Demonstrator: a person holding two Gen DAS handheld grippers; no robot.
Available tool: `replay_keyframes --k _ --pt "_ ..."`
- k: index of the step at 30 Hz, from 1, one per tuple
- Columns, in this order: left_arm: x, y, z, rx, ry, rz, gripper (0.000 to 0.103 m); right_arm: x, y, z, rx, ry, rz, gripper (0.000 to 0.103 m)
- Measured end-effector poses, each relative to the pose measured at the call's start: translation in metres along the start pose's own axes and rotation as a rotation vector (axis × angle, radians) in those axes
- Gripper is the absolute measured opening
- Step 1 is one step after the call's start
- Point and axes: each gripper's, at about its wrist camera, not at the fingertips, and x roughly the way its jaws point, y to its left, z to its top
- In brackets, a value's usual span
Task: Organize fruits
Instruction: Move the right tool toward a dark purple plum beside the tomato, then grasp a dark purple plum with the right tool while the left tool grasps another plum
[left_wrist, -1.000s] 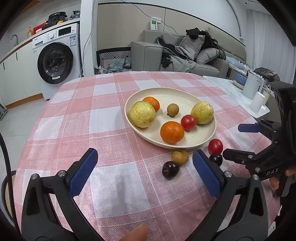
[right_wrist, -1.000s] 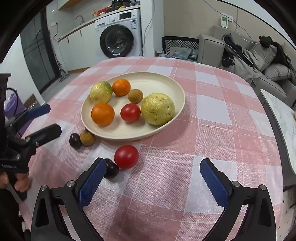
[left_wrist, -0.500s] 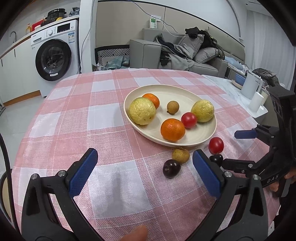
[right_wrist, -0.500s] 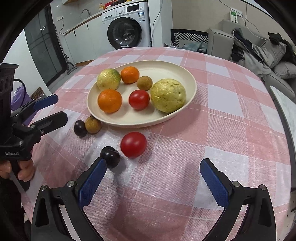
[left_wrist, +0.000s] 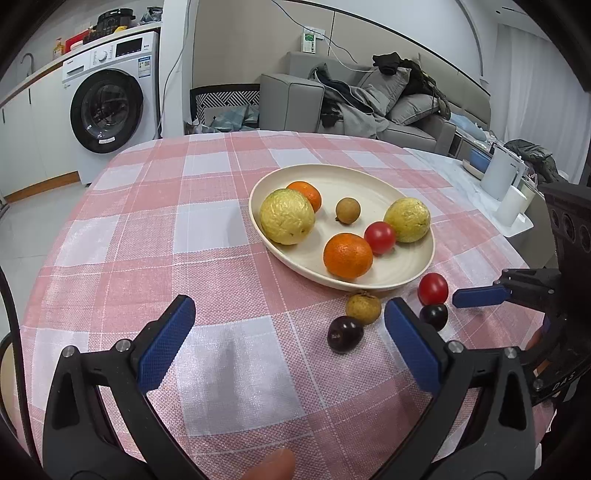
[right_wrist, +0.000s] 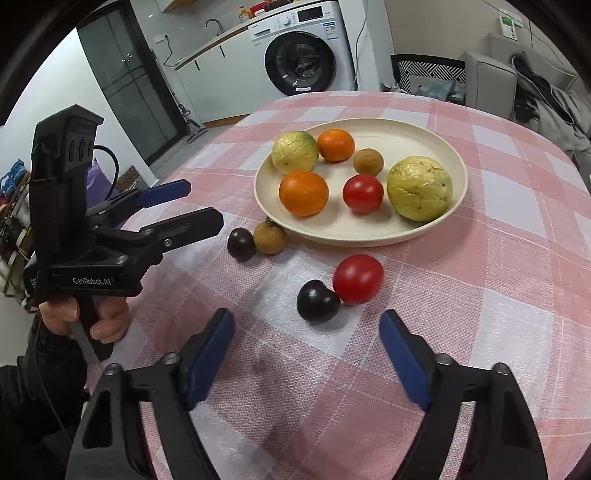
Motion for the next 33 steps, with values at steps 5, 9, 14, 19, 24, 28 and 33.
replay_keyframes --k 5,9,14,19,24,28,33 --pt "0.0 -0.001 0.0 0.004 0.001 0.005 0.102 0.005 0.004 0.0 -0.012 0.001 0.032 0.069" --pt "0.001 -0.001 -0.001 0.004 0.004 0.002 0.102 0.007 0.006 -0.001 -0.015 -0.006 0.029 0.065" --pt "0.002 -0.002 0.0 0.005 0.012 -0.001 0.102 0.008 0.004 0.001 -0.003 -0.029 0.006 0.055" --pt "0.004 0.0 0.0 -0.004 0.018 -0.003 0.102 0.009 0.005 0.002 -0.004 -0.032 -0.011 0.042" --pt "0.004 0.0 0.0 -0.004 0.018 -0.003 0.102 0.01 0.005 0.003 -0.007 -0.036 -0.046 0.032" --pt "0.002 -0.001 0.0 0.004 0.009 -0.003 0.102 0.007 0.003 0.002 -0.007 -0.039 -0.055 0.026" --pt "0.008 -0.007 -0.004 0.032 0.078 -0.045 0.102 -0.006 0.002 0.003 -0.027 -0.065 -0.048 0.026"
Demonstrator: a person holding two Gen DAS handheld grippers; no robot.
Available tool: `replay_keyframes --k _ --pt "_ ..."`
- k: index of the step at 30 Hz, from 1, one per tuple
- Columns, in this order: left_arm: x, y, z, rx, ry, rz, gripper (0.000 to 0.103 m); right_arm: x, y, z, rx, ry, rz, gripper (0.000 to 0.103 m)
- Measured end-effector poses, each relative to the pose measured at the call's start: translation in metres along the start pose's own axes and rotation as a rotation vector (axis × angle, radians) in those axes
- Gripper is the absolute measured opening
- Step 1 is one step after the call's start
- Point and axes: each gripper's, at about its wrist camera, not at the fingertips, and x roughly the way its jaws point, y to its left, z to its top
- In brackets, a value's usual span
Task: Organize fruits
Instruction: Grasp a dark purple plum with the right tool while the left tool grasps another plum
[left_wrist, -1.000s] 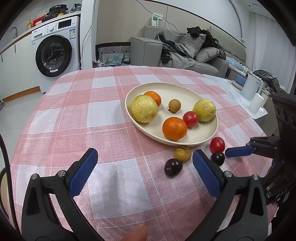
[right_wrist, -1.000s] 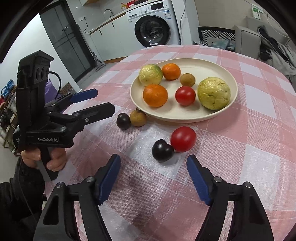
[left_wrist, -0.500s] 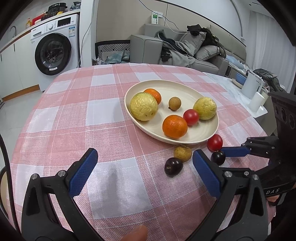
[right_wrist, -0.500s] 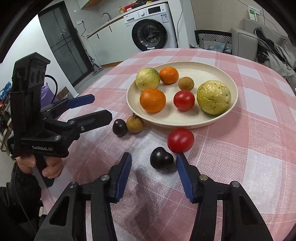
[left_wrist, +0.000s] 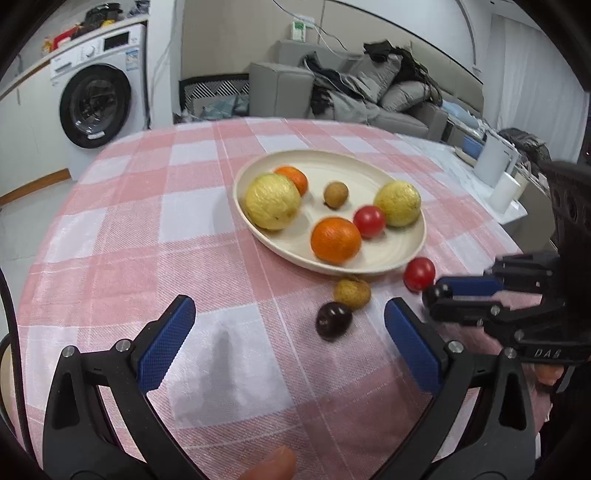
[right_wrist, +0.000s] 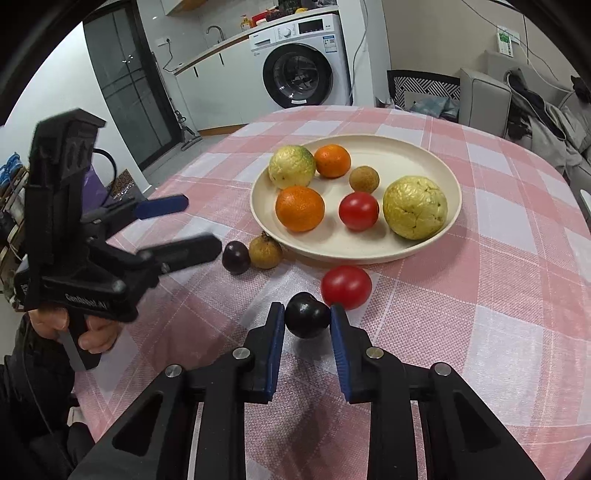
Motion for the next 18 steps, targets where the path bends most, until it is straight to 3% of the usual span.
replay_keyframes --k 5,10,18 --pt "0.009 -0.01 -0.003 0.032 0.047 0.019 0.101 -0.017 -0.006 0.004 0.017 -0.055 -0.007 0.026" --pt "0.019 -0.011 -0.005 0.034 0.093 -0.012 0.075 -0.022 -0.011 0.005 0.033 -0.07 -0.01 0.026" --pt "0.024 -0.023 -0.004 0.096 0.104 -0.073 0.053 -0.022 -0.01 0.005 0.033 -0.074 -0.008 0.026"
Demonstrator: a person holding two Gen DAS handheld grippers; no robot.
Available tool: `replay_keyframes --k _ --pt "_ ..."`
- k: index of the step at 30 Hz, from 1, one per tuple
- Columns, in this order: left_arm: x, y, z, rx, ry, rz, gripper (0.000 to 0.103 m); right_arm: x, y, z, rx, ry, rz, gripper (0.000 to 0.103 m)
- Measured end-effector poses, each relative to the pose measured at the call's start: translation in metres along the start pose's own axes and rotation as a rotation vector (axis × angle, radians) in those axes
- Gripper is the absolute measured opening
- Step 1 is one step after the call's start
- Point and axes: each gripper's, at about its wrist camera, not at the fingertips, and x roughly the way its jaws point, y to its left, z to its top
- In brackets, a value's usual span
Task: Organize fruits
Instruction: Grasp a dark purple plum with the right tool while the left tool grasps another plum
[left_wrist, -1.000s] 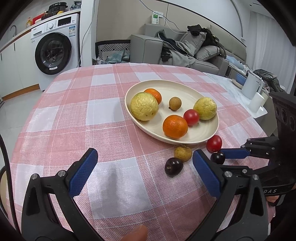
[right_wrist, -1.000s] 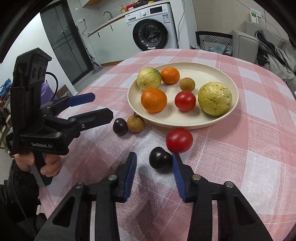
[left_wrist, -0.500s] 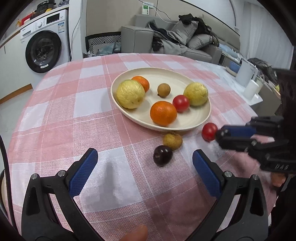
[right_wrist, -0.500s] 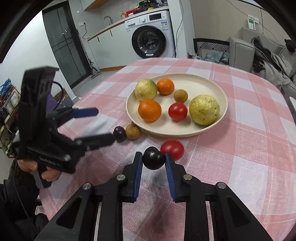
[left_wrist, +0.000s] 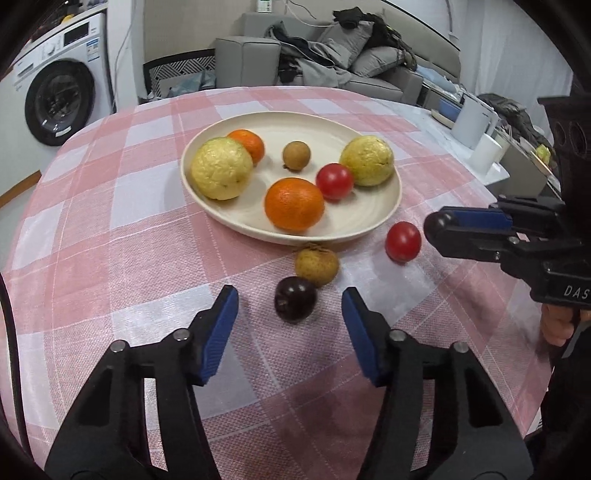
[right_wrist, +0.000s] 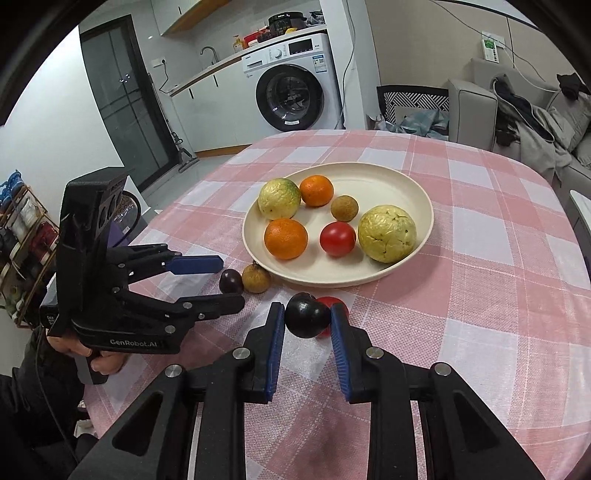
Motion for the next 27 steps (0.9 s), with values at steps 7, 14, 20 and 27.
replay_keyframes --k 7,14,20,27 --pt "0.005 -0.006 0.004 0.023 0.007 0.007 0.04 0.0 -0.001 0.0 -0.001 0.002 0.001 0.026" --pt "0.004 -0.002 0.005 0.019 0.002 -0.001 0.021 0.0 -0.001 0.0 0.003 -0.003 0.002 0.026" --pt "-0.004 0.003 0.005 0.016 -0.013 -0.025 0.021 -0.001 -0.005 0.0 0.016 -0.01 -0.012 0.026" --pt "-0.026 0.003 0.008 0.02 -0.095 -0.045 0.021 -0.011 -0.011 0.002 0.033 -0.064 -0.021 0.026"
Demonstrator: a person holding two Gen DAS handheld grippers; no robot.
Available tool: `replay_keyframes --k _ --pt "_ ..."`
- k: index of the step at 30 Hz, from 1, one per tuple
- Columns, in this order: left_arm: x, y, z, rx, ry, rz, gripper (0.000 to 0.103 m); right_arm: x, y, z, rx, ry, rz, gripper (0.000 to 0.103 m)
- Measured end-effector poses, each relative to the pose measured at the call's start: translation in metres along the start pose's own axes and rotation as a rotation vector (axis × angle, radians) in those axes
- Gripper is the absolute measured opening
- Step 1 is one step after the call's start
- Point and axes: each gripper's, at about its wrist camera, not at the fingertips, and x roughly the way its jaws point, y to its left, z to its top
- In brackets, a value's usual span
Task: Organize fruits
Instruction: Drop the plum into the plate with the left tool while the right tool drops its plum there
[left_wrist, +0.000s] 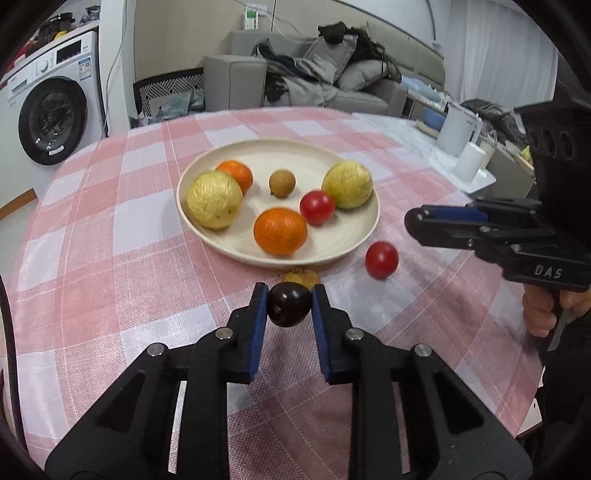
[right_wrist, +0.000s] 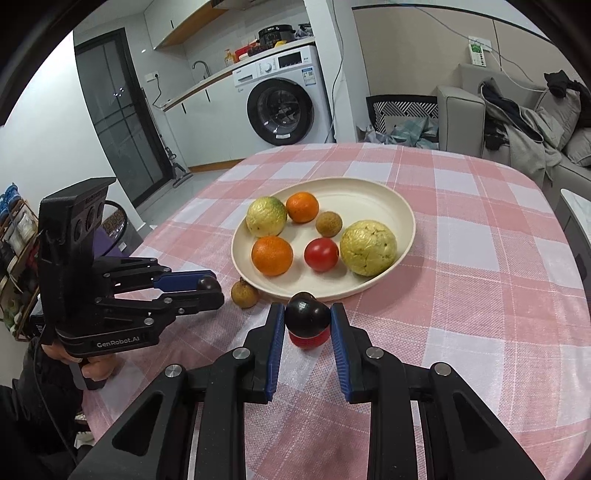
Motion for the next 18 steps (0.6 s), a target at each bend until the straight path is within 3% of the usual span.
replay_keyframes --k 3,6,10,18 --pt "-0.008 0.002 0.004 -0.018 -0.044 0.023 0.021 -0.004 -0.002 0.002 0.009 -0.032 -0.015 0.026" --pt "-0.014 0.004 0.009 -0.044 -0.079 0.017 0.021 -0.006 -0.005 0.004 0.05 -0.049 0.025 0.026" --pt "-0.019 0.003 0.014 -0.059 -0.122 0.036 0.021 -0.004 -0.003 0.006 0.054 -0.065 -0.004 0.026" --pt "-0.006 0.011 0.024 -0.093 -0.137 0.071 0.021 0.008 0.003 0.011 0.037 -0.062 -0.042 0.026"
